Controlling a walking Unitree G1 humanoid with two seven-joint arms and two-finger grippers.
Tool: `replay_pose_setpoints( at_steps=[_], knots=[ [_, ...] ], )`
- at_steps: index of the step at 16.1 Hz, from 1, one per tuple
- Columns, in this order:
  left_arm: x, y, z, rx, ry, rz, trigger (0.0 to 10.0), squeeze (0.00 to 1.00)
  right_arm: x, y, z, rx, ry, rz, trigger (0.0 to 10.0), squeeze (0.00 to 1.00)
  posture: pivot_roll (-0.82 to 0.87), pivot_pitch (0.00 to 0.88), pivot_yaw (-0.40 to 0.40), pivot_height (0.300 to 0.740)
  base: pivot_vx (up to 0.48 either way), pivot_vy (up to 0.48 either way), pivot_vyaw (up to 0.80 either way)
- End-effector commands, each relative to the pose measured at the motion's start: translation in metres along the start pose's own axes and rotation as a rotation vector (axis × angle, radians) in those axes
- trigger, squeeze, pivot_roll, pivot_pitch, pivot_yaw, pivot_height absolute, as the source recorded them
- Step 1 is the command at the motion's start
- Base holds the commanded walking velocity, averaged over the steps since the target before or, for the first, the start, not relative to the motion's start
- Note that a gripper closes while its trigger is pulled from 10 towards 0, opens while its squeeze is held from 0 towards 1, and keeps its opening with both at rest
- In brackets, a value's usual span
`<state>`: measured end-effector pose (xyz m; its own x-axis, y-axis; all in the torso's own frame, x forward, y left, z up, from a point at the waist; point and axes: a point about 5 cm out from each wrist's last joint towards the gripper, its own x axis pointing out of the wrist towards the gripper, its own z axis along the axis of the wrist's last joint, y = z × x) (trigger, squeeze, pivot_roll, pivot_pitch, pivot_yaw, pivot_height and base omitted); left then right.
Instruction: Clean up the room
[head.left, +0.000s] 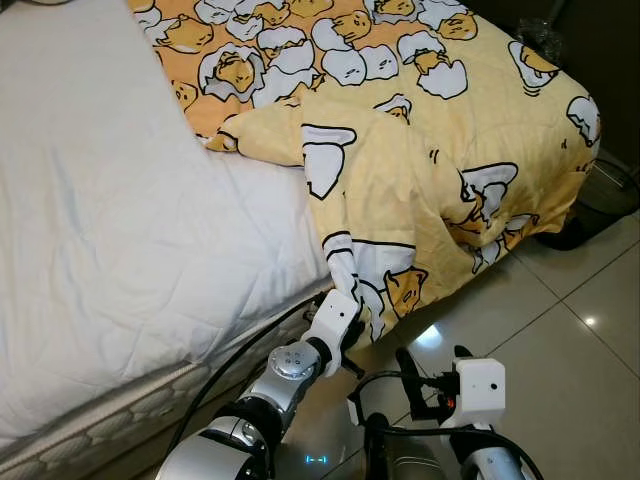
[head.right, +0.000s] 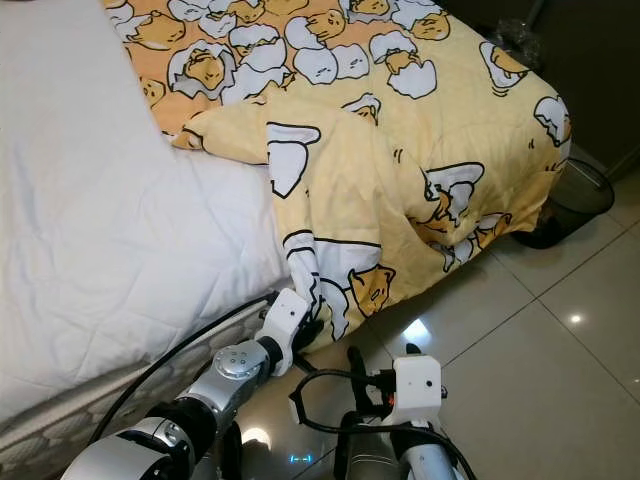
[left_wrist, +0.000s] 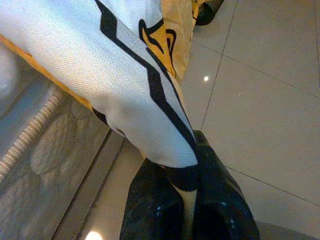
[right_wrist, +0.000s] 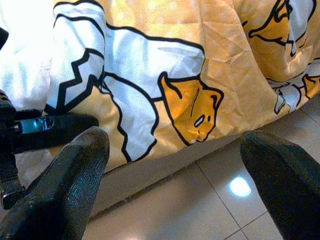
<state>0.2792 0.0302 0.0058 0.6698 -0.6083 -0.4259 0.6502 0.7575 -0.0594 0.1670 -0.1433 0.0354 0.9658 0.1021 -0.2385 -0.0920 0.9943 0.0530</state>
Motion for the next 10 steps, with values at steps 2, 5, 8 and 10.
replay_pose_setpoints(
  at_steps=[2, 5, 8, 10],
  knots=[
    [0.0032, -0.0125, 0.0007, -0.031, -0.015, -0.034, 10.0, 0.00, -0.0031, -0.0040, -0.0060, 0.004, 0.020, -0.010, 10.0, 0.00, -0.11, 0.176, 0.014, 0.740, -0.283, 0.000, 0.00],
    [0.0032, -0.0160, -0.0009, -0.035, -0.013, -0.046, 10.0, 0.00, -0.0015, -0.0026, -0.0049, 0.005, 0.017, -0.006, 10.0, 0.00, -0.11, 0.174, 0.014, 0.740, -0.307, 0.000, 0.00],
    [0.0038, -0.0174, -0.0005, -0.044, -0.016, -0.047, 10.0, 0.00, -0.0001, -0.0031, -0.0041, -0.004, 0.013, 0.003, 10.0, 0.00, -0.11, 0.173, 0.009, 0.740, 0.000, 0.000, 0.00],
    [0.0034, -0.0178, -0.0018, -0.042, -0.012, -0.045, 10.0, 0.00, 0.0004, -0.0037, -0.0040, -0.006, 0.014, 0.005, 10.0, 0.00, -0.11, 0.174, 0.009, 0.740, 0.000, 0.000, 0.00]
  ],
)
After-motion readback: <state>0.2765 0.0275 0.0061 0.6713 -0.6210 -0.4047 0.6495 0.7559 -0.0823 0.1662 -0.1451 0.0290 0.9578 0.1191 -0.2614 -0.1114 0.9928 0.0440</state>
